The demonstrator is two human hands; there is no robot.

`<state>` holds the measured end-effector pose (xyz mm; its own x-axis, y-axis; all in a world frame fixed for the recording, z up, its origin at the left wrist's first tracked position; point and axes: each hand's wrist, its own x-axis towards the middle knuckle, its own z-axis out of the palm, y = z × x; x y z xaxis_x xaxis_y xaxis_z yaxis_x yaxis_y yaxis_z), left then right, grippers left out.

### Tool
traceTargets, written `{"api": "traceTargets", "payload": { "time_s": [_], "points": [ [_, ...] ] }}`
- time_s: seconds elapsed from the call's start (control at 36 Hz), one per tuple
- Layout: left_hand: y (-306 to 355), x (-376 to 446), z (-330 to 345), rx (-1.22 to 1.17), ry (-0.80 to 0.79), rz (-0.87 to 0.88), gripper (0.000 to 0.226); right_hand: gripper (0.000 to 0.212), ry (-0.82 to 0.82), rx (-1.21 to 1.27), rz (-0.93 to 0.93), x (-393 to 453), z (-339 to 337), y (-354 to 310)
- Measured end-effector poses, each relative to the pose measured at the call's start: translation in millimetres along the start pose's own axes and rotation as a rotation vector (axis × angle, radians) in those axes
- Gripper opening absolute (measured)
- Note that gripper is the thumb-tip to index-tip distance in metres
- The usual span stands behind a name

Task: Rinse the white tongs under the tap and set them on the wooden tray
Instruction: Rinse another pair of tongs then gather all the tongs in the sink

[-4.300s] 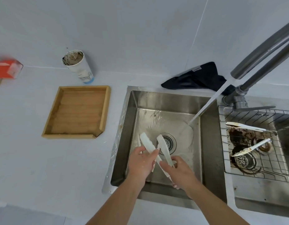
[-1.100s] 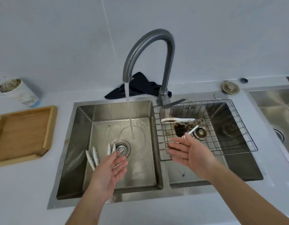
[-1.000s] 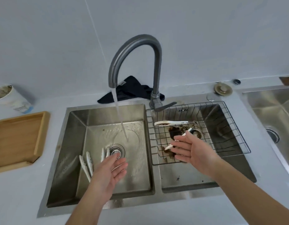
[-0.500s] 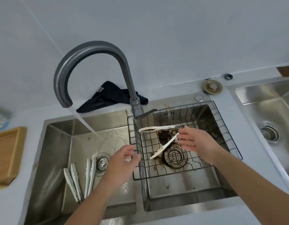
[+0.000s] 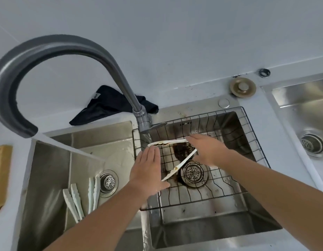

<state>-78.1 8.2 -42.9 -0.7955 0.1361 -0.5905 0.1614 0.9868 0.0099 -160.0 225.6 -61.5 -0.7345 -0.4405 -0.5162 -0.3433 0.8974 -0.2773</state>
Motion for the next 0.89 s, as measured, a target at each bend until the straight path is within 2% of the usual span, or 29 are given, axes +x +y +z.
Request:
{"api": "traceTargets", "payload": {
  "time_s": [0.11, 0.25, 0.42, 0.5, 0.72, 0.89],
  "points": [
    [0, 17, 0, 0.024, -0.015, 0.0, 0.132, 0.093, 0.011, -0.095, -0.058, 10, 3, 1],
    [1, 33, 0, 0.044, -0.038, 0.021, 0.143, 0.095, -0.006, -0.137, -0.062, 16, 6, 1],
    [2, 45, -2, 0.009, -0.067, 0.024, 0.145, 0.072, 0.012, -0.098, -0.063, 20, 4, 1],
    [0, 47, -4, -0.019, -0.029, 0.038, 0.134, 0.069, -0.003, -0.075, -0.063, 21, 0, 3],
    [-3, 47, -10, -0.126, 0.086, 0.042, 0.086, 0.064, -0.017, 0.007, -0.064, 12, -12, 8],
    [-8, 40, -17, -0.306, 0.087, 0.056, 0.07, 0.059, 0.013, 0.123, -0.046, -6, -17, 12]
  ]
}}
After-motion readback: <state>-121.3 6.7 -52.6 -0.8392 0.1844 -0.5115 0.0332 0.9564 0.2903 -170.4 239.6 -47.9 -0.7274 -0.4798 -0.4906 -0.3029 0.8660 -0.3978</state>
